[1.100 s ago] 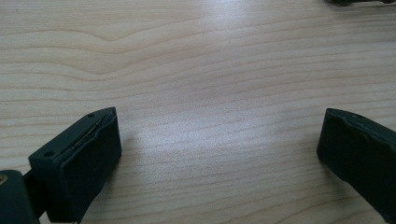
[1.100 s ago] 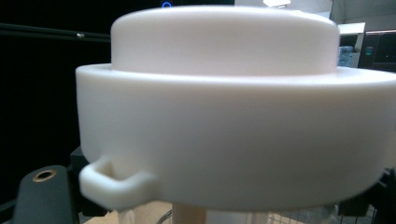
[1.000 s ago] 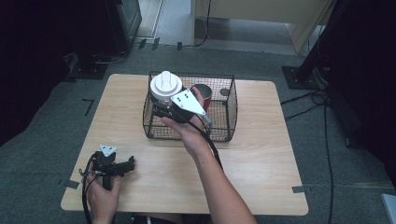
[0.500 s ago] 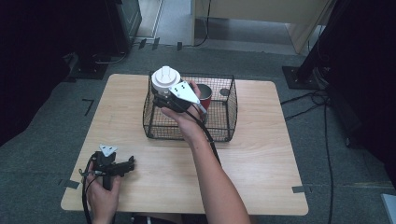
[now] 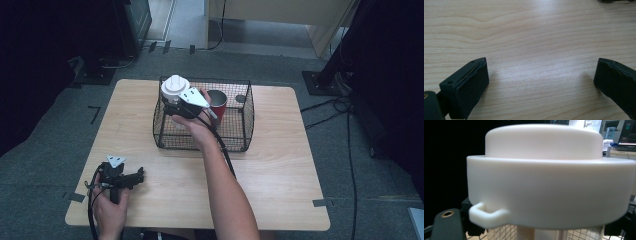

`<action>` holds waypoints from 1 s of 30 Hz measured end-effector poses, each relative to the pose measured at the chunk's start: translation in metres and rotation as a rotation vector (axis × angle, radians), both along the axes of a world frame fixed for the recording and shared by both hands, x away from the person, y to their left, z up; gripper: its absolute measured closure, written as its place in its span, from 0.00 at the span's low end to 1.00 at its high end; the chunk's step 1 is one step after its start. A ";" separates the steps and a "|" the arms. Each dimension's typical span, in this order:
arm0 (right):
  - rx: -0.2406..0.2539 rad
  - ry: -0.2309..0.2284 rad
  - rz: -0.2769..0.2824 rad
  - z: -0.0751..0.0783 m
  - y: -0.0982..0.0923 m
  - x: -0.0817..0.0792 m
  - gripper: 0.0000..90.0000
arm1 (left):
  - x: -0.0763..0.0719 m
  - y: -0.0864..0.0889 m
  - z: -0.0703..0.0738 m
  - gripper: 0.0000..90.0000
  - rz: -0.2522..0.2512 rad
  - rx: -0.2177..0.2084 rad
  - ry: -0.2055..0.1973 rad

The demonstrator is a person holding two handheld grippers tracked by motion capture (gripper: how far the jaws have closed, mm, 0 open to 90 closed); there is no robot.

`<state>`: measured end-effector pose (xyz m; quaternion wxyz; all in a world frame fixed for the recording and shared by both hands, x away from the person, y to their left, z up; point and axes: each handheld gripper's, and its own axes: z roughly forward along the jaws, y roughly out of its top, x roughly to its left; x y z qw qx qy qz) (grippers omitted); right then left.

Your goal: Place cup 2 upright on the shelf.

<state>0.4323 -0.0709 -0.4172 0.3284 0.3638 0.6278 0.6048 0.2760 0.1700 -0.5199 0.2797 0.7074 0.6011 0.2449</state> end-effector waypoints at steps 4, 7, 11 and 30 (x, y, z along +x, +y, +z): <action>-0.008 0.022 0.001 -0.006 0.001 0.005 0.17 | 0.000 0.000 0.000 0.00 0.000 0.000 0.000; -0.027 0.039 0.002 -0.011 0.002 0.008 0.17 | 0.000 0.000 0.000 0.00 0.000 0.000 0.000; -0.056 0.052 0.005 -0.017 0.002 0.010 0.17 | 0.000 0.000 0.000 0.00 0.000 0.000 -0.001; -0.115 0.106 0.051 -0.030 0.001 0.014 0.17 | 0.000 0.000 0.000 0.00 0.000 0.000 0.000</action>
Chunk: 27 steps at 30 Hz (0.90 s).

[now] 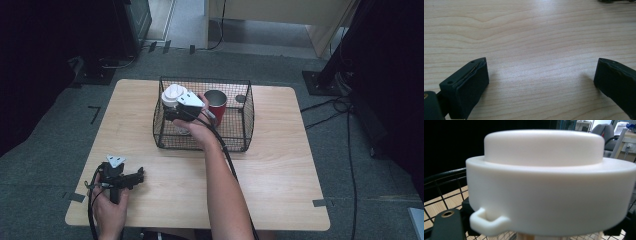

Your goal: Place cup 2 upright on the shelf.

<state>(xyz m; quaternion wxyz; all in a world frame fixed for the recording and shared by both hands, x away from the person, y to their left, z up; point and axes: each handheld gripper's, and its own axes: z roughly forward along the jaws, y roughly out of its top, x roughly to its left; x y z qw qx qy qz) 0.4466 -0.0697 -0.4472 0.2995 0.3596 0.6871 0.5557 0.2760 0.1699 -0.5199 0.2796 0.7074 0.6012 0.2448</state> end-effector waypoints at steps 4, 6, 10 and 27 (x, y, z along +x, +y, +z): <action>-0.012 0.008 0.002 0.001 -0.005 -0.001 0.17 | 0.000 0.000 0.000 0.00 0.000 0.000 -0.001; -0.012 0.015 0.012 0.001 -0.007 -0.003 0.17 | 0.000 0.000 0.000 0.00 0.000 0.000 0.000; -0.024 0.017 0.034 0.002 -0.011 -0.006 0.16 | 0.000 0.000 0.000 0.00 0.000 0.000 0.000; -0.031 0.000 0.076 0.009 -0.028 -0.015 0.00 | 0.000 0.000 0.000 0.00 0.000 0.000 0.000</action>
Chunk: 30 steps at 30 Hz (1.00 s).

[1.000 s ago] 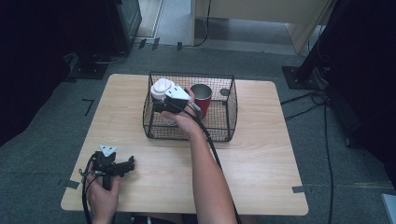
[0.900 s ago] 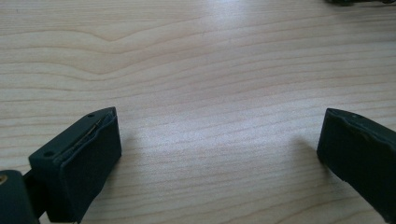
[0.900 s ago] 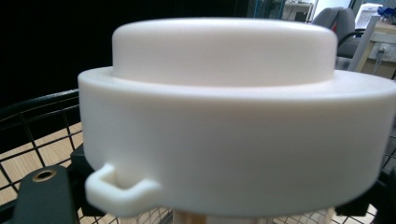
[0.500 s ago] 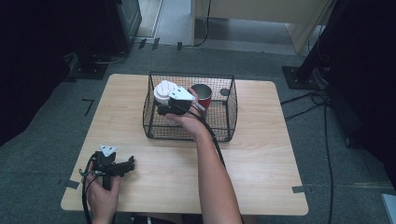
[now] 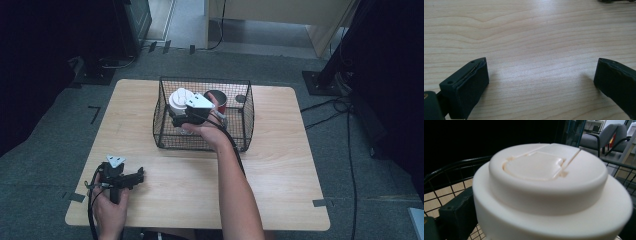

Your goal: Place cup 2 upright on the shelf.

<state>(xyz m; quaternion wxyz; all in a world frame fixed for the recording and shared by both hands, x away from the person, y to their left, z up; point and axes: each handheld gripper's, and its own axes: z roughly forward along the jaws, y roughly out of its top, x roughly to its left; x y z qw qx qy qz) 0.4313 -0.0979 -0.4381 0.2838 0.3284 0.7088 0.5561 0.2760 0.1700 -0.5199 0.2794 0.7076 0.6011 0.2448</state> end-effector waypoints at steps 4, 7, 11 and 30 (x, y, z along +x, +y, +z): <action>0.003 -0.012 0.005 0.005 -0.003 -0.002 0.00 | 0.000 0.000 0.000 0.00 0.000 0.000 0.000; 0.007 -0.021 0.002 0.009 -0.006 -0.004 0.00 | 0.000 0.000 0.000 0.00 0.000 0.000 0.000; 0.007 -0.051 0.003 0.015 -0.010 -0.007 0.00 | 0.000 0.000 0.000 0.00 0.000 0.000 -0.001; 0.061 -0.115 -0.029 0.050 -0.043 -0.022 0.00 | 0.000 0.000 0.000 0.00 0.000 0.001 0.000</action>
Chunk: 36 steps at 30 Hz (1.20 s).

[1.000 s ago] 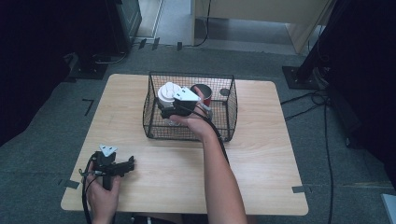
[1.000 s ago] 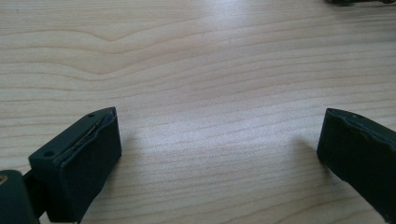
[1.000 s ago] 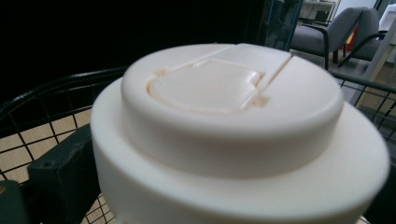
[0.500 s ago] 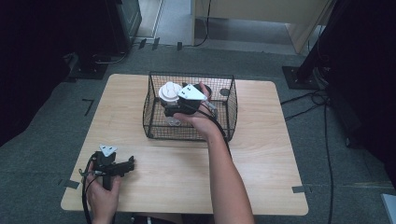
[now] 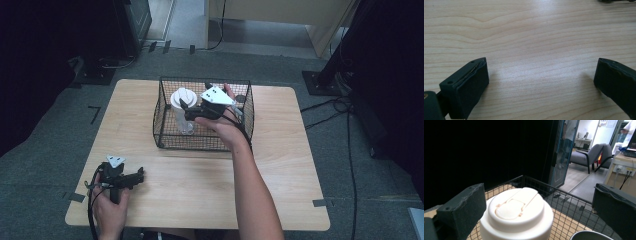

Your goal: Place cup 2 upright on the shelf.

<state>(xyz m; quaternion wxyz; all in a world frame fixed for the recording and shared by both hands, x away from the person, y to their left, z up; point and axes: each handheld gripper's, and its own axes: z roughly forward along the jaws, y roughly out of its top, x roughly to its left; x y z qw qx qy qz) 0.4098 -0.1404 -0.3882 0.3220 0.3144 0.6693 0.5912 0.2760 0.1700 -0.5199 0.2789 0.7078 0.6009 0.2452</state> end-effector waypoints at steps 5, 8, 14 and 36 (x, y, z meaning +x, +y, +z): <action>0.010 -0.018 -0.006 0.009 -0.011 -0.009 0.00 | 0.000 0.000 0.000 0.00 -0.001 0.001 0.000; 0.019 -0.027 -0.018 0.013 -0.020 -0.016 0.00 | 0.000 0.000 0.000 0.00 -0.001 0.001 0.000; 0.038 -0.039 -0.050 0.016 -0.044 -0.030 0.00 | 0.000 0.000 0.000 0.00 0.001 -0.001 -0.001; 0.038 -0.037 -0.183 -0.003 -0.140 -0.091 0.00 | 0.000 0.000 0.000 0.00 0.002 -0.002 -0.002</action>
